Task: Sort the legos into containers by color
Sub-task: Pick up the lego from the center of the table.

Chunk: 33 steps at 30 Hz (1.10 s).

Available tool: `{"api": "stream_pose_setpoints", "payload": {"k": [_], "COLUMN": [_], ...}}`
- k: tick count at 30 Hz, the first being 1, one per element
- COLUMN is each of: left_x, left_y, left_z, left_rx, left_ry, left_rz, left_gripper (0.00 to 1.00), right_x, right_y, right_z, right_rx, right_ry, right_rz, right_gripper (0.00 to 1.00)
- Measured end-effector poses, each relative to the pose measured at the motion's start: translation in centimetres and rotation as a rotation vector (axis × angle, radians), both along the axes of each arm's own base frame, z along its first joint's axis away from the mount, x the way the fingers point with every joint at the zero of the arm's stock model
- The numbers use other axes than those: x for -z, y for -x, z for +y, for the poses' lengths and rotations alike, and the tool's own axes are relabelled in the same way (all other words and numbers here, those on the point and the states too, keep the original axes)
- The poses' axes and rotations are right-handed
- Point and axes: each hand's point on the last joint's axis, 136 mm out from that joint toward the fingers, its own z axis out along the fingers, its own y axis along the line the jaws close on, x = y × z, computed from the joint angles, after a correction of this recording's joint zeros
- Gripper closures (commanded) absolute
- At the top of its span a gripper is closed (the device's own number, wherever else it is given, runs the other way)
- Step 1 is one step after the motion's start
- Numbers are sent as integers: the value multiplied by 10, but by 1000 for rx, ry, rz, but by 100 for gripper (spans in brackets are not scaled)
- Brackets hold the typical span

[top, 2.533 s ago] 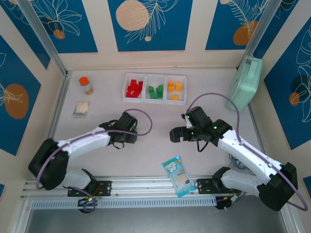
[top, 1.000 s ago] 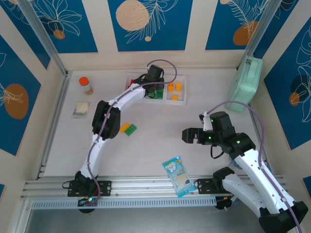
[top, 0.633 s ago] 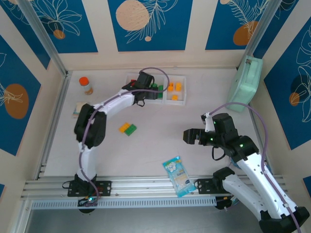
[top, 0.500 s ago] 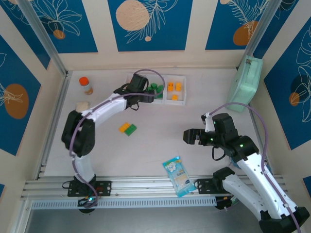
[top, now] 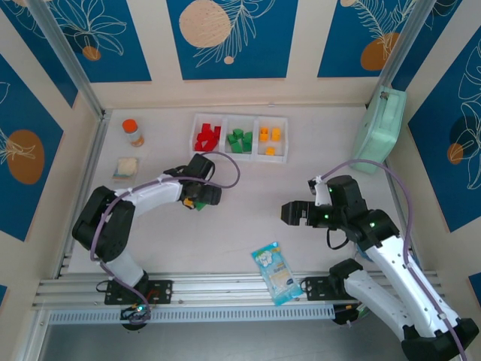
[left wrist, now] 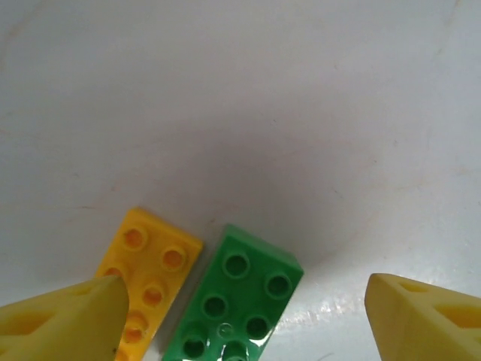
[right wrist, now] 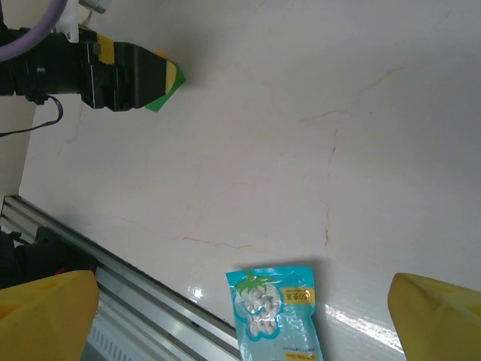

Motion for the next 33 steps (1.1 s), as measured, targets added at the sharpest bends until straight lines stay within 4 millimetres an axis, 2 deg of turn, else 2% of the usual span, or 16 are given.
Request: {"api": "stream_pose_setpoints", "payload": {"k": [6,12,19,23,33], "left_x": [20,26,26,30,30], "left_y": [12,19,21,19,15], "left_z": [-10,-14,-18,-15,-10], "left_rx": [2,-3,-51,-92,-165], "left_ry": [52,49,45,14,-12], "left_rz": [56,57,15,-4,-12], "left_gripper": [34,42,43,56,72], "right_x": [-1,-1,-2,-3,-1], "right_y": [12,16,16,17,17], "right_z": [6,5,1,0,-3], "right_rx": [-35,-27,11,19,45], "right_ry": [-4,7,8,4,19], "right_rz": [5,9,9,7,9], "right_gripper": [1,1,1,1,1]}}
